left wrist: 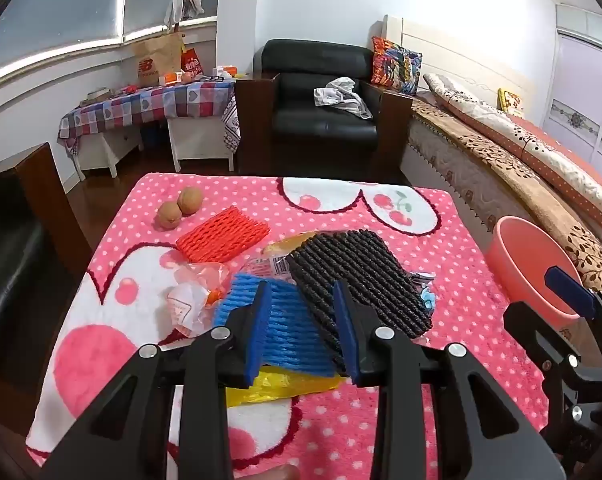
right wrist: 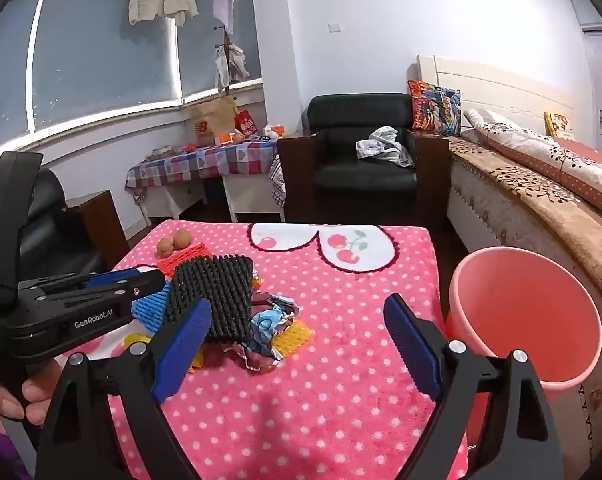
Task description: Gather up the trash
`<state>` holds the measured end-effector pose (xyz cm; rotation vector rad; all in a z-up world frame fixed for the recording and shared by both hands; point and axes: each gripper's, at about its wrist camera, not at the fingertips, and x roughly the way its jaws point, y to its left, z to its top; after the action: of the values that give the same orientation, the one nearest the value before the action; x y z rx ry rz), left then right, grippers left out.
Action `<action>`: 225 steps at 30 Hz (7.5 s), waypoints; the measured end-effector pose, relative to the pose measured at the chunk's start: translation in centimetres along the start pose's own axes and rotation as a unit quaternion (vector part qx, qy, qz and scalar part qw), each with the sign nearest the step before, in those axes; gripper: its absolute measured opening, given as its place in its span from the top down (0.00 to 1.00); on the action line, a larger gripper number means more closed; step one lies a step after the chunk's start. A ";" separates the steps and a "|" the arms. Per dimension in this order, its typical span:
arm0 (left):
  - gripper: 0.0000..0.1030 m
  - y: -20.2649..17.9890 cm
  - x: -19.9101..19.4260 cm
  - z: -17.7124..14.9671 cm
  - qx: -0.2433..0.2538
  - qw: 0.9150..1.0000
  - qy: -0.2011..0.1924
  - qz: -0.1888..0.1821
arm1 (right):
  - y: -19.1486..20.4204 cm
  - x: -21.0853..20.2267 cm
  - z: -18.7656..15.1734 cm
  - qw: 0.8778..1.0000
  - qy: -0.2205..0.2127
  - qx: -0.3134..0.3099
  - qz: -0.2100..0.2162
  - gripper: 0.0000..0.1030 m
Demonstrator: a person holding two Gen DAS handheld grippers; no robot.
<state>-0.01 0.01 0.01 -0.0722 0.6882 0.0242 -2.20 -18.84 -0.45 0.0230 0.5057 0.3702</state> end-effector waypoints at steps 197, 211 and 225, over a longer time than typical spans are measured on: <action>0.97 -2.7 -3.7 3.3 0.028 0.988 -0.070 -0.135 | -6.1 -2.3 4.2 0.995 0.000 0.092 0.043 0.89; 0.97 -6.4 -3.0 5.5 0.044 0.982 -0.077 -0.169 | -13.3 -4.8 3.3 0.990 -0.016 0.138 -0.022 0.89; 0.96 0.8 -1.6 3.2 0.017 0.997 -0.038 -0.061 | -13.2 -3.5 2.8 0.991 -0.008 0.134 -0.011 0.89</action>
<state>0.72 1.10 3.45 -0.0799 0.6078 -0.1019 0.81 -32.19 2.11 0.2803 0.5360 0.2782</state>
